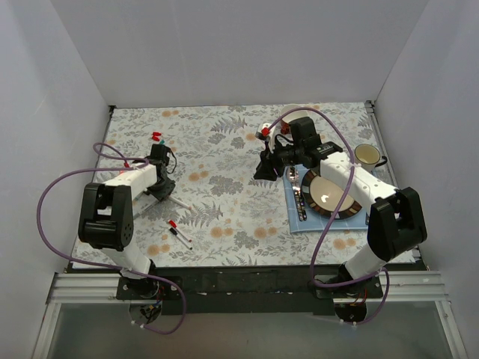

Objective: Open the pen caps

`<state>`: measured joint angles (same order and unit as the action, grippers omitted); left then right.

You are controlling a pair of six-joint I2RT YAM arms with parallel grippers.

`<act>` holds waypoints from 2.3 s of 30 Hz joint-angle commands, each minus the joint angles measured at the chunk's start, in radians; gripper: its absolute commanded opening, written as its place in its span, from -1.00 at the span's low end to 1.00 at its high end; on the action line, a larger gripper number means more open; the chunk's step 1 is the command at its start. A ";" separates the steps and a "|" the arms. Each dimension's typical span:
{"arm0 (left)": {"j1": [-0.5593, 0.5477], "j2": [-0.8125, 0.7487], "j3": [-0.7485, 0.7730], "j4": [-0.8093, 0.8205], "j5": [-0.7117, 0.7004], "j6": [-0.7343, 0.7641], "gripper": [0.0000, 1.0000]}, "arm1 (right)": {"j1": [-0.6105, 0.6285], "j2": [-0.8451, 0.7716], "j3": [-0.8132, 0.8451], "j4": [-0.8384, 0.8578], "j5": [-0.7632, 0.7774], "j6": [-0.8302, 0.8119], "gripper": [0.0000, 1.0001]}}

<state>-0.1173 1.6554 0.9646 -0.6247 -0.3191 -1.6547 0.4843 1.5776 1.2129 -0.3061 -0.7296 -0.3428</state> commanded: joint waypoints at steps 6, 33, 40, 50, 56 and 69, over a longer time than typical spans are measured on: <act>-0.002 0.060 0.029 -0.010 -0.054 -0.039 -0.59 | -0.003 -0.027 -0.007 0.039 -0.039 0.013 -0.08; -0.148 -0.350 -0.342 0.811 0.598 0.067 -1.00 | 0.062 0.050 -0.280 0.601 -0.355 0.493 0.85; -0.272 -0.362 -0.440 1.065 0.611 0.056 -1.00 | 0.105 0.125 -0.285 0.654 -0.311 0.603 0.83; -0.398 -0.312 -0.449 1.229 0.535 0.000 -1.00 | 0.114 0.174 -0.308 0.740 -0.245 0.734 0.75; -0.440 -0.298 -0.471 1.306 0.486 -0.030 -1.00 | 0.115 0.176 -0.312 0.772 -0.243 0.771 0.32; -0.444 -0.332 -0.494 1.313 0.529 0.053 -0.10 | 0.108 0.160 -0.270 0.694 -0.261 0.719 -0.97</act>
<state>-0.5587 1.3556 0.4774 0.6823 0.1841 -1.6547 0.5896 1.7641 0.9035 0.4103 -0.9649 0.4316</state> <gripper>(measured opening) 0.420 0.170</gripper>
